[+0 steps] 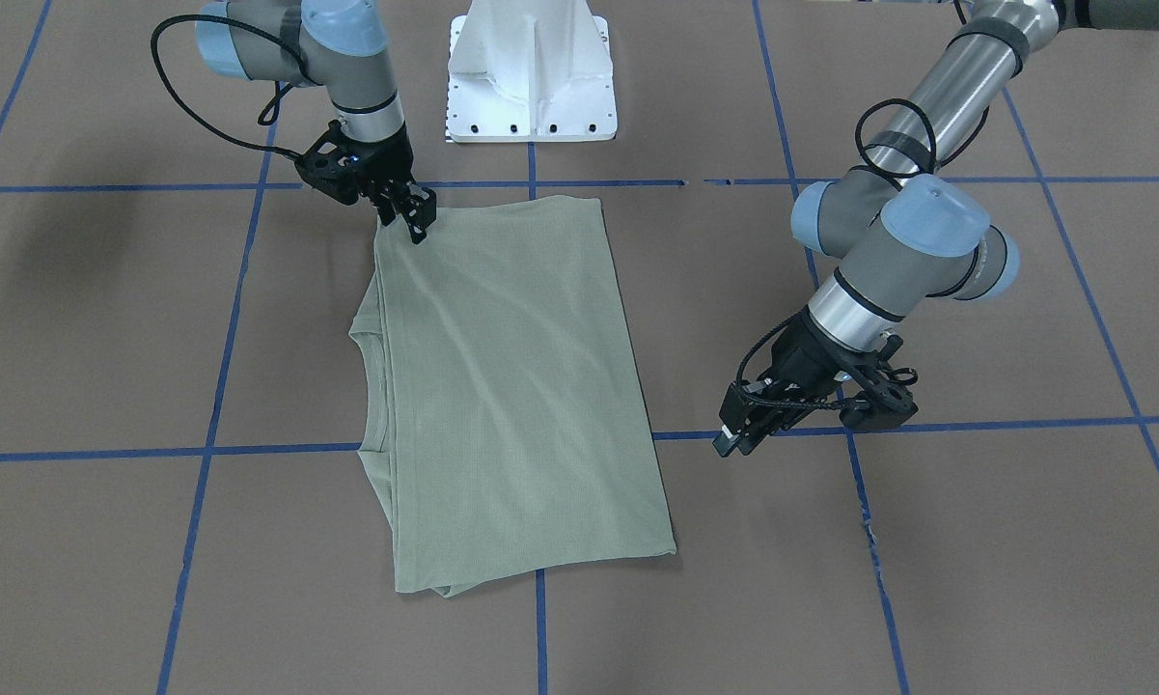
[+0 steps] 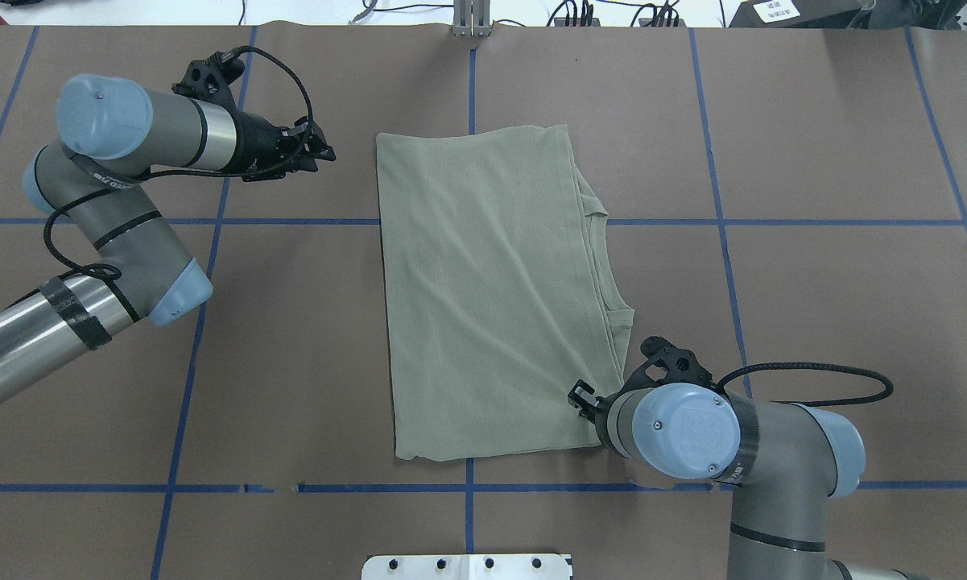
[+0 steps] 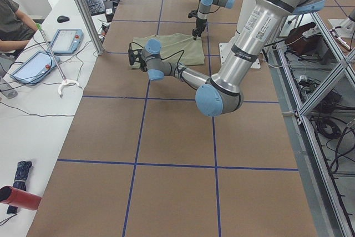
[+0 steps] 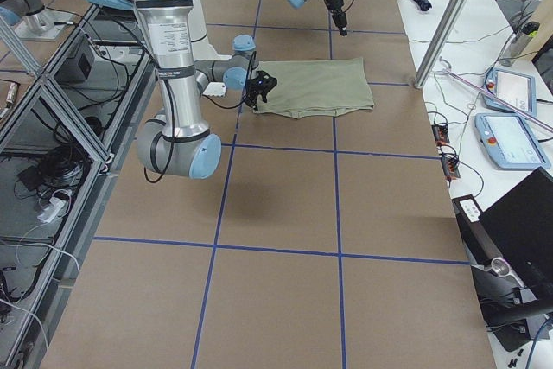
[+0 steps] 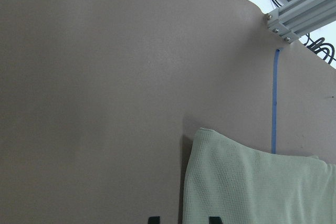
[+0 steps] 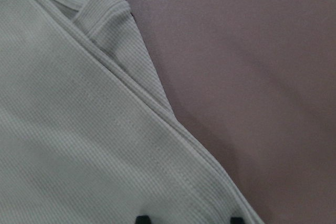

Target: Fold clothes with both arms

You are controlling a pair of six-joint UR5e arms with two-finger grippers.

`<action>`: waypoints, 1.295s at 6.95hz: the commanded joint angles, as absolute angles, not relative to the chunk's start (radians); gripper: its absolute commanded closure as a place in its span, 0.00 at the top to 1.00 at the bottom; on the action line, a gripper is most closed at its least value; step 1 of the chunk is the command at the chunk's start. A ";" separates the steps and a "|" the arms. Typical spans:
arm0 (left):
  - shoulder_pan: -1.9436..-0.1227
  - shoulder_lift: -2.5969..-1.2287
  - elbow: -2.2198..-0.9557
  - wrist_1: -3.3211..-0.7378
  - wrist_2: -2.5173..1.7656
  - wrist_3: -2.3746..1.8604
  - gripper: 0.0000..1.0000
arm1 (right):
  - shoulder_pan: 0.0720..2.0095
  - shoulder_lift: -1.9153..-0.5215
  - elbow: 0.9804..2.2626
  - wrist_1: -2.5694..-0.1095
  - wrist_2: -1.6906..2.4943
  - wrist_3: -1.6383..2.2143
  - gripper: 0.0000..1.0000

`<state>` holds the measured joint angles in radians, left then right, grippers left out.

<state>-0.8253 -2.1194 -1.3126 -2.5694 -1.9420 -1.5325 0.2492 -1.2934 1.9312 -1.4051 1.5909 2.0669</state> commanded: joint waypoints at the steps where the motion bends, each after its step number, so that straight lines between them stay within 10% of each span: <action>1: -0.825 -2.118 -1.313 -2.569 -1.942 -1.532 0.42 | 0.252 -1.293 1.936 -1.405 1.600 2.059 0.00; 4: -0.825 -2.117 -1.325 -2.569 -1.942 -1.534 0.42 | 0.262 -1.286 1.954 -1.410 1.598 2.060 0.00; 9: -0.516 -1.892 -1.799 -2.365 -1.693 -1.934 0.42 | 0.264 -1.298 1.999 -1.416 1.591 2.074 0.00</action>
<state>-0.6364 -1.9632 -1.6449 -2.4916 -1.7951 -1.8459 0.2638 -1.2955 1.9949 -1.4158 1.5939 2.0720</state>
